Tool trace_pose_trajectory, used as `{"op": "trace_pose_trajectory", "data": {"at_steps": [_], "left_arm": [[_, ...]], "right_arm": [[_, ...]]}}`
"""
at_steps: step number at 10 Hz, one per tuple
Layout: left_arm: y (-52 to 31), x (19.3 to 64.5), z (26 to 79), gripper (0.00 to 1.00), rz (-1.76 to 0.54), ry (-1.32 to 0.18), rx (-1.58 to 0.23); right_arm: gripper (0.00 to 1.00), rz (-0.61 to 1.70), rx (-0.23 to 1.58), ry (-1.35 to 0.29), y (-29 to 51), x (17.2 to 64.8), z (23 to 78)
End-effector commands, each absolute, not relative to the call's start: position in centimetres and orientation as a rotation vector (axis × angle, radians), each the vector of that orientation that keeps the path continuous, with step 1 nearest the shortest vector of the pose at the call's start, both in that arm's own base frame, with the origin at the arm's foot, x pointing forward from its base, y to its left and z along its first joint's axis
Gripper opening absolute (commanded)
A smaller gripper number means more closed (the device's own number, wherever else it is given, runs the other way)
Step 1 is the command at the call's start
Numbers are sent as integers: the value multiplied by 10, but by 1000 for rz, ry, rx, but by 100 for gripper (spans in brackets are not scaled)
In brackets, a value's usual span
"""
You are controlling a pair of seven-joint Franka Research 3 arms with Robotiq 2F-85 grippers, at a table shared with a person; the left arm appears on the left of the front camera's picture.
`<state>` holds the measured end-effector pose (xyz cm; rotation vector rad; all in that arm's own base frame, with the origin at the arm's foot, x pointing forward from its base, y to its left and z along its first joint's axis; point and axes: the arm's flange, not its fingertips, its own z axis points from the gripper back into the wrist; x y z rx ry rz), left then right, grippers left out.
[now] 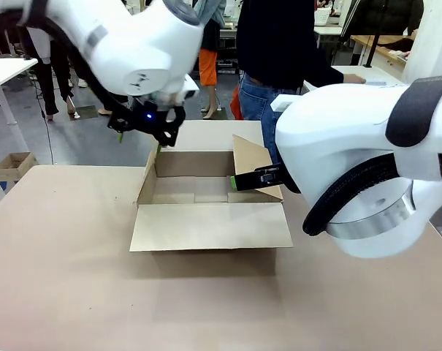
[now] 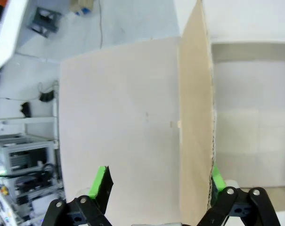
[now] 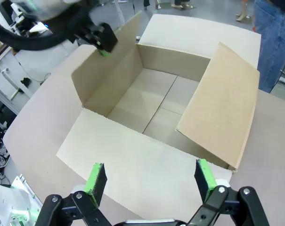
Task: Pack the gift set into the box.
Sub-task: Place both hands on the side flaps of the Package Box and spread them outward.
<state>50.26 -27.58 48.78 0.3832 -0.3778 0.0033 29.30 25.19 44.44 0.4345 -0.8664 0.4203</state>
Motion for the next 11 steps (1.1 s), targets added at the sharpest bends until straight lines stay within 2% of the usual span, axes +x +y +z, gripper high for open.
{"op": "trace_pose_trajectory", "data": {"at_steps": [1,6,9,10,11], "left_arm": [[-228,494,491,100,69,-404,262],[-133,513,477,100,96,-378,-40],[-72,514,441,100,42,-345,-259],[-57,513,428,100,9,-328,-337],[-47,510,417,100,-21,-273,-510]], "right_arm": [[100,405,447,-859,253,292,449],[100,405,447,-859,253,292,449],[100,405,447,-859,253,292,449],[100,405,447,-859,253,292,449],[100,405,447,-859,253,292,449]]}}
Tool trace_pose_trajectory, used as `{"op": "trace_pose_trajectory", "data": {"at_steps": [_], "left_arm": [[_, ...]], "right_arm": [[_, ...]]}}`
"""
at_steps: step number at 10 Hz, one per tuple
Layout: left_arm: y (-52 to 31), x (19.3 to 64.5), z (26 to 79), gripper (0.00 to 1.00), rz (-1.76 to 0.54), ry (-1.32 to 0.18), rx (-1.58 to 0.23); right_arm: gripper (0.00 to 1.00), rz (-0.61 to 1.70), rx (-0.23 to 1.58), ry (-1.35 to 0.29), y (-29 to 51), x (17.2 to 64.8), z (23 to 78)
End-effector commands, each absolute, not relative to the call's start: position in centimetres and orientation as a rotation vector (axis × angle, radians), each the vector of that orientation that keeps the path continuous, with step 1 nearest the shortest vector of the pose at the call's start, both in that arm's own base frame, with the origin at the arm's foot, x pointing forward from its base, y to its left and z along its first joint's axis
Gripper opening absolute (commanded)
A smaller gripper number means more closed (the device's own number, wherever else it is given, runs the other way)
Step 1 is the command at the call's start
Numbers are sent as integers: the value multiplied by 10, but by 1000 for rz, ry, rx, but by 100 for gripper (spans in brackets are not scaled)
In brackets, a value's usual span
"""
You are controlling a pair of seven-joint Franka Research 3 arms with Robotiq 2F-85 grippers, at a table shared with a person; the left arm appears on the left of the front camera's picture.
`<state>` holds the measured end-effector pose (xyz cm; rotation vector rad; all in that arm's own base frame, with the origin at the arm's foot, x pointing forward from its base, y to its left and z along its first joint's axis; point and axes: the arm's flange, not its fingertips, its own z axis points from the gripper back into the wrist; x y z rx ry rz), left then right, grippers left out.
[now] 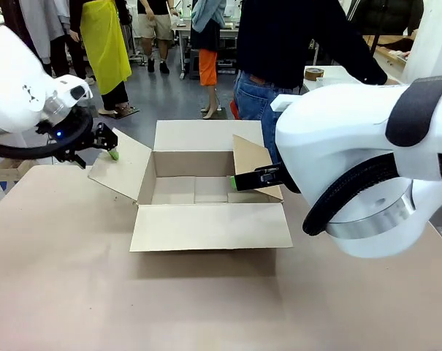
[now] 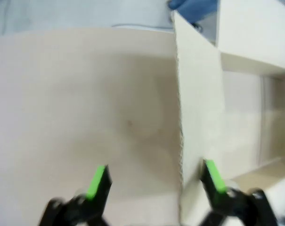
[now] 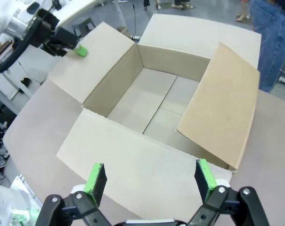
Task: Pack the gift set into the box.
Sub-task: Place both hands on the side flaps of the Package Box and spread them outward.
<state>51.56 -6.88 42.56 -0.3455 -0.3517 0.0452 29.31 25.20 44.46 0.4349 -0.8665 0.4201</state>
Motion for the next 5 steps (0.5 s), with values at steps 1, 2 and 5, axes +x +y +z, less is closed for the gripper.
{"op": "trace_pose_trajectory", "data": {"at_steps": [1,2,5], "left_arm": [[-78,519,436,100,74,-371,-246],[-78,519,436,100,74,-371,-246],[-78,519,436,100,74,-371,-246]], "right_arm": [[100,405,447,-859,253,292,449],[100,405,447,-859,253,292,449],[100,516,292,-762,278,327,494]]}}
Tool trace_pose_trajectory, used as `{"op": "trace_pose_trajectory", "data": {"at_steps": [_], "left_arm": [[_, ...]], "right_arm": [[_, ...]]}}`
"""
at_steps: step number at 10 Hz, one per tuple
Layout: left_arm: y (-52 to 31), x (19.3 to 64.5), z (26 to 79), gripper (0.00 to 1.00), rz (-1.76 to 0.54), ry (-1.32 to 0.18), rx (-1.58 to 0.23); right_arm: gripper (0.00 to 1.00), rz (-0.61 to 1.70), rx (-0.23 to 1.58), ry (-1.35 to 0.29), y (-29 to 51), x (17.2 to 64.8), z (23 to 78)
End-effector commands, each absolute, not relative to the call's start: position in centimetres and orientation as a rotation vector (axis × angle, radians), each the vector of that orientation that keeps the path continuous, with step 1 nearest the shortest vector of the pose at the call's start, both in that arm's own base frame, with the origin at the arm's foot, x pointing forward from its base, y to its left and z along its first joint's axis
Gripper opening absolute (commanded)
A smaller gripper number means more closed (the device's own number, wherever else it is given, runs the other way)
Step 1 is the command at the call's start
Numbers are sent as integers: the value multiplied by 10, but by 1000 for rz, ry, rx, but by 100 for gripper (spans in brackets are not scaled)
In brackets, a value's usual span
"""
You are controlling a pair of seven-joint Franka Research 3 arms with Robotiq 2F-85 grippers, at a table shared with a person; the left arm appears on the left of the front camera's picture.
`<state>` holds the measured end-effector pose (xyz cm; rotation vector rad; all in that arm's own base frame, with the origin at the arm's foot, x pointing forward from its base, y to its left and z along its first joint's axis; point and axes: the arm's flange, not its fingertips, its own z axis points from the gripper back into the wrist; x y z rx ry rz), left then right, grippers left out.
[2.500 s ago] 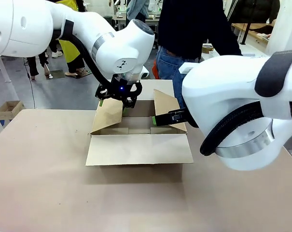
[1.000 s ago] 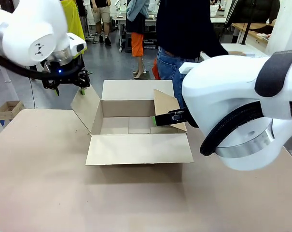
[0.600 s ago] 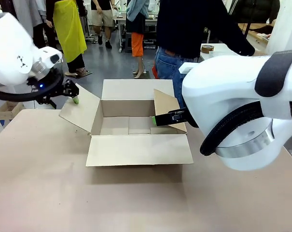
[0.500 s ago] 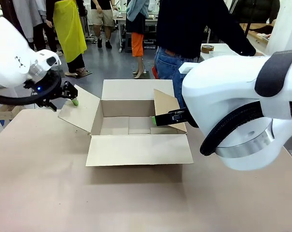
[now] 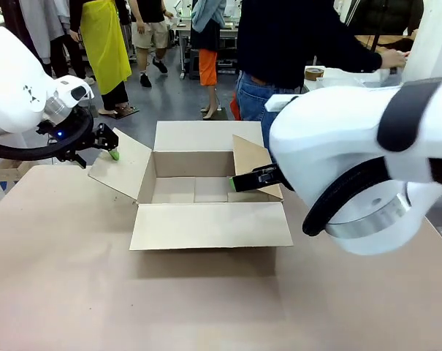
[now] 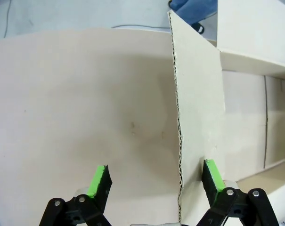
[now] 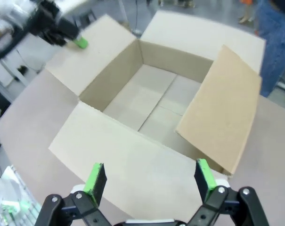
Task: Pack the gift set into the box.
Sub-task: Place both hands on the side flaps of the Package Box and spread them outward.
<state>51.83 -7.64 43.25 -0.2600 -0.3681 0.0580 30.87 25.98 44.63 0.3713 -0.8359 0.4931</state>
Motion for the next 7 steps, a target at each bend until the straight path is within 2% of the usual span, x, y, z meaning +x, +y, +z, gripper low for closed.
{"op": "trace_pose_trajectory", "data": {"at_steps": [1,4,6,7], "left_arm": [[-78,519,436,100,74,-371,-246],[-78,519,436,100,74,-371,-246],[-78,519,436,100,74,-371,-246],[-78,519,436,100,74,-371,-246]], "right_arm": [[100,519,278,-676,289,346,519],[100,519,167,-464,302,371,553],[100,530,143,-438,307,372,551],[100,496,128,-517,307,367,541]]}}
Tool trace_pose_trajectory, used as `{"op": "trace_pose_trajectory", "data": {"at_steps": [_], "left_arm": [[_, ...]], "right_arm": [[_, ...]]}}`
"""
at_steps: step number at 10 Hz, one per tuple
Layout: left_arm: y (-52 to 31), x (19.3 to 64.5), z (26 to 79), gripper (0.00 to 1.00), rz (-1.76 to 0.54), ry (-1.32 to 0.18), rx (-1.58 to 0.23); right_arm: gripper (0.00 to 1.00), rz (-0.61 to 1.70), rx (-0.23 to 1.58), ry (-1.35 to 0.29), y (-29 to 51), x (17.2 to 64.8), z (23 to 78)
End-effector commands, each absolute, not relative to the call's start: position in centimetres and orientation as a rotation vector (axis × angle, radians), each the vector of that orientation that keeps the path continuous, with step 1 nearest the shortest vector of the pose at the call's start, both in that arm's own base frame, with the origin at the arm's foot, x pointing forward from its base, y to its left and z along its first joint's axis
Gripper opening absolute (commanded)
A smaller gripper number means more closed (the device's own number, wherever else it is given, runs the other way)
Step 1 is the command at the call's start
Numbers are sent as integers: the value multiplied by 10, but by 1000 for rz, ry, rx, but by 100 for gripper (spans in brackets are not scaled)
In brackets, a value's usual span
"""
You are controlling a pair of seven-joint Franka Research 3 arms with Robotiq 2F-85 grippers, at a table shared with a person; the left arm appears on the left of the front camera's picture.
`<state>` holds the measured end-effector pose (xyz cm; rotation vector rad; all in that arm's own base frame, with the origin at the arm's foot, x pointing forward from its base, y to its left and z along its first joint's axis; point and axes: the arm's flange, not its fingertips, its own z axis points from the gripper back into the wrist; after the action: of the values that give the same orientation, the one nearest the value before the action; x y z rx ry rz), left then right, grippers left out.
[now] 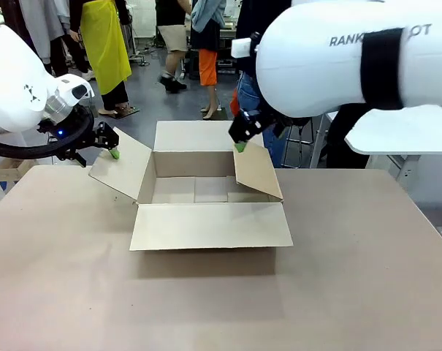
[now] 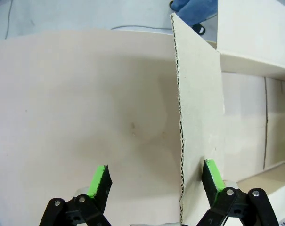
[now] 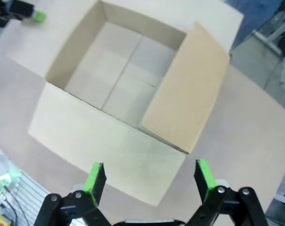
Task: Pack the gift set into the box.
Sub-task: Place both hands on the side flaps of the Package Box and spread them outward.
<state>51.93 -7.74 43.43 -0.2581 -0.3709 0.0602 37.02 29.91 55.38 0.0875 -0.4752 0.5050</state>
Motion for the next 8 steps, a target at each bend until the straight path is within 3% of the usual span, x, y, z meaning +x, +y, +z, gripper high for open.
{"op": "trace_pose_trajectory", "data": {"at_steps": [1,2,3,5,8], "left_arm": [[-78,519,436,100,74,-371,-246],[-78,519,436,100,74,-371,-246],[-78,519,436,100,74,-371,-246],[-78,519,436,100,74,-371,-246],[-78,519,436,100,74,-371,-246]], "right_arm": [[100,493,76,-475,286,372,548],[100,505,88,-475,299,370,554],[100,498,-43,-319,319,369,538],[100,505,-133,-222,375,409,523],[100,278,-201,-206,417,476,478]]}}
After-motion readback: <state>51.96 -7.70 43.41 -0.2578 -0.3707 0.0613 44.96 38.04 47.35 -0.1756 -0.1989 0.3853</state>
